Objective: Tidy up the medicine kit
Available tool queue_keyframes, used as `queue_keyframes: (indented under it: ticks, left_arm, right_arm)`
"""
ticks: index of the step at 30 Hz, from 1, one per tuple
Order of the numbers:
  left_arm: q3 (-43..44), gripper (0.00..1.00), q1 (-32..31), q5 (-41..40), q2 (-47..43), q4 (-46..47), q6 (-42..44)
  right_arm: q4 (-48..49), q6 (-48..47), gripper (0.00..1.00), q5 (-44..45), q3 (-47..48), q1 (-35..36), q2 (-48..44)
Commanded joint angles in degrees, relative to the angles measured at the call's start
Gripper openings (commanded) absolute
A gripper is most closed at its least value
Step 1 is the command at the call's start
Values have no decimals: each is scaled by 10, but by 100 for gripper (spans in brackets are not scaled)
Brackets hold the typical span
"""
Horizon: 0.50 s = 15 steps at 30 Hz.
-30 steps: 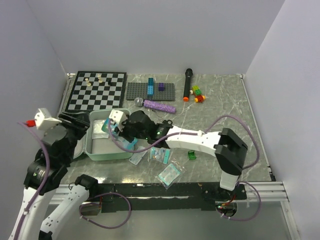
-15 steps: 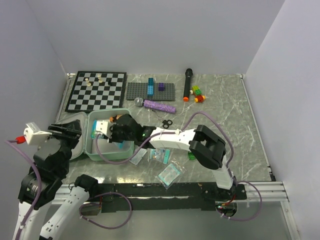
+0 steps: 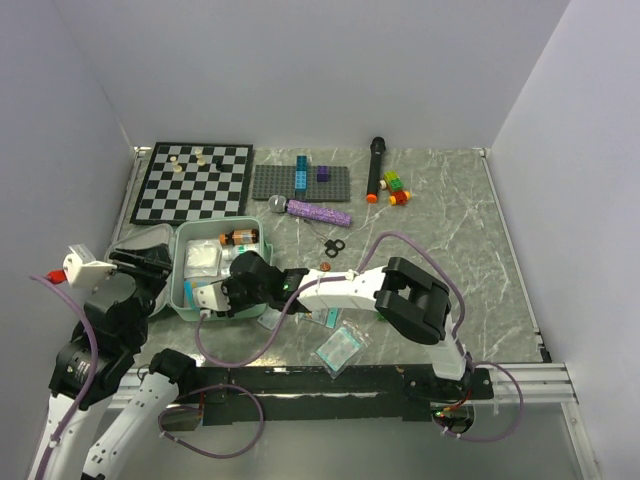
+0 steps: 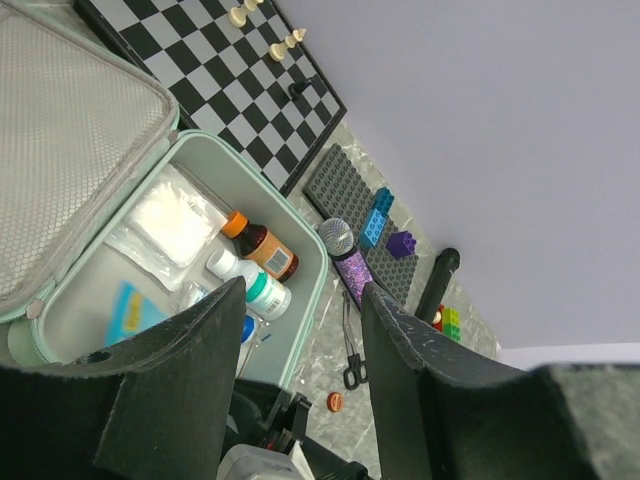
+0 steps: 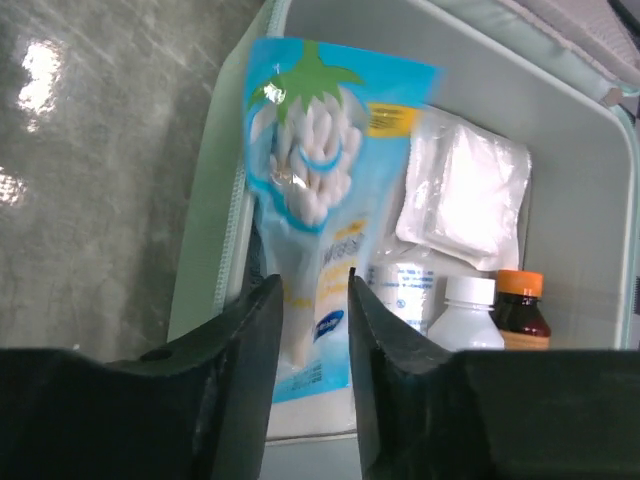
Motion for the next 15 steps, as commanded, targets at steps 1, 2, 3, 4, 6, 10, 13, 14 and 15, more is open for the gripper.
queue_keyframes:
  ticks: [1,2,3,4,6,10,13,14,15]
  left_arm:
    - [-7,55,-1,13,3,27,0]
    - [-9,55,-1,16,2,28,0]
    - [-9,55,-2,18,2,30,1]
    - [-11,55,-2,20,1,31,2]
    - [-12,55,-2,22,2,31,2]
    - [-14,55,-2,24,0,30,0]
    - [-16,55,-2,26,0,29,-2]
    - [-18,55,-2,28,-1,28,-3]
    - [-19,55,-1,30,0,28,-4]
  right_arm:
    - [9,-7,48,2,-3,7,-38]
    - [28,3,53,3,-10,7,-46]
    - [46,11,59,6,-21,7,-55]
    - [66,19,62,10,-29,7,-63]
    - [89,32,64,23,-36,8,-74]
    - [144,65,64,42,-54,5,-94]
    - [118,116,61,36,-24,-4,-94]
    - [119,141,59,32,-18,-10,-95]
    - [110,178,58,24,-6,-15,-94]
